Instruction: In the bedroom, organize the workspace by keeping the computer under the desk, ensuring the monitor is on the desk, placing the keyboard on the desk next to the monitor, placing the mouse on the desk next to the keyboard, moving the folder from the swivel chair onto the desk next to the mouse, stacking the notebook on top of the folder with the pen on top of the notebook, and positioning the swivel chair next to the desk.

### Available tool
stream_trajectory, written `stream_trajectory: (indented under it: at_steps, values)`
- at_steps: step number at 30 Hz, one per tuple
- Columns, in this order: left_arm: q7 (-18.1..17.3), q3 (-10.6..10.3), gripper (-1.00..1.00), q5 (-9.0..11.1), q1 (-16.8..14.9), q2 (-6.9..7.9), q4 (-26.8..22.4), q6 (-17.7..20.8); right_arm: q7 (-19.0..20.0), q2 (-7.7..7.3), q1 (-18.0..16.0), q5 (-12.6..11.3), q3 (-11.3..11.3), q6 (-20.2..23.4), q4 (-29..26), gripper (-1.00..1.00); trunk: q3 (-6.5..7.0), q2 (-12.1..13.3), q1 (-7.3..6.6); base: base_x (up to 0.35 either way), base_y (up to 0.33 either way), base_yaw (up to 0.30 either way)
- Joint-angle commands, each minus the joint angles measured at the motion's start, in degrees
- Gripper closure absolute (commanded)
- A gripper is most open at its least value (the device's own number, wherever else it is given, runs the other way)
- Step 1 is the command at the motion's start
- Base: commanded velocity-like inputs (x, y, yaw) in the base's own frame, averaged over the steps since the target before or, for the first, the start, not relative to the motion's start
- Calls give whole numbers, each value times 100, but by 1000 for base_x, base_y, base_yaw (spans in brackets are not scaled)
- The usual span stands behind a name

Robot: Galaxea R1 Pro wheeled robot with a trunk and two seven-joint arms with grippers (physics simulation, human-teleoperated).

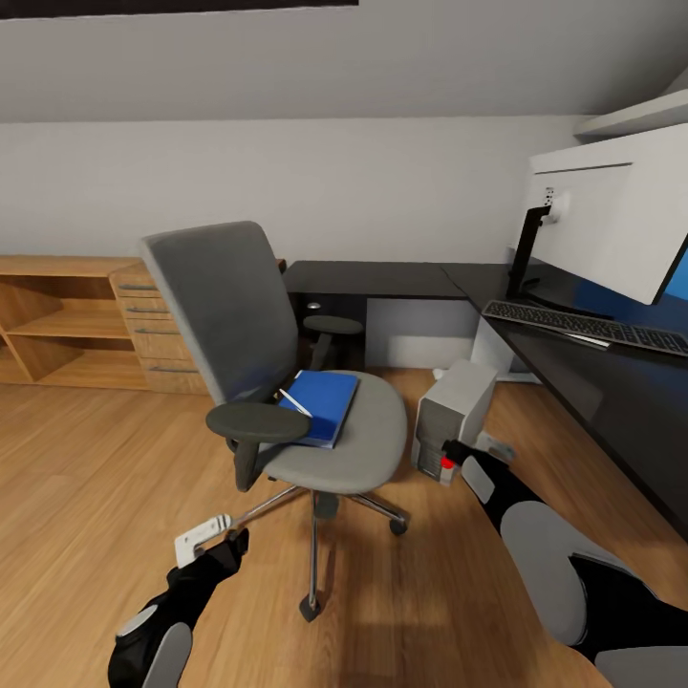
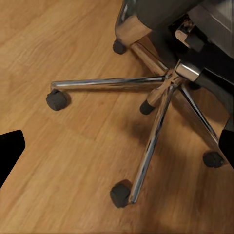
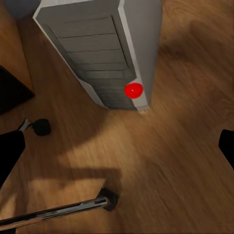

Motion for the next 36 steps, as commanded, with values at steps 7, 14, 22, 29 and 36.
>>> stream_trajectory:
  at_steps: [7, 14, 22, 29, 36]
  values:
    - [61, -51, -100, 62, 4, 16, -9, 4, -23, 17, 0, -54, 5, 24, -305, -100, -6, -2, -1, 162, 0, 0]
    - [67, -54, -100, 60, 4, 16, -9, 11, -33, 49, 0, -32, 13, 30, -288, -100, -6, -2, -1, 31, 0, 94]
    - [70, -54, -100, 60, 4, 16, -9, 12, -42, 102, 0, -16, 13, 32, -289, -100, -6, -2, -1, 1, 0, 252]
    - [71, -54, -100, 60, 4, 16, -9, 12, -42, 102, 0, -14, 13, 32, -286, -100, -6, -2, -1, 0, 0, 264]
    - [71, -54, -100, 62, 4, 16, -9, 12, -37, 100, 0, -9, 13, 27, -288, -100, -6, -2, -1, 0, 0, 264]
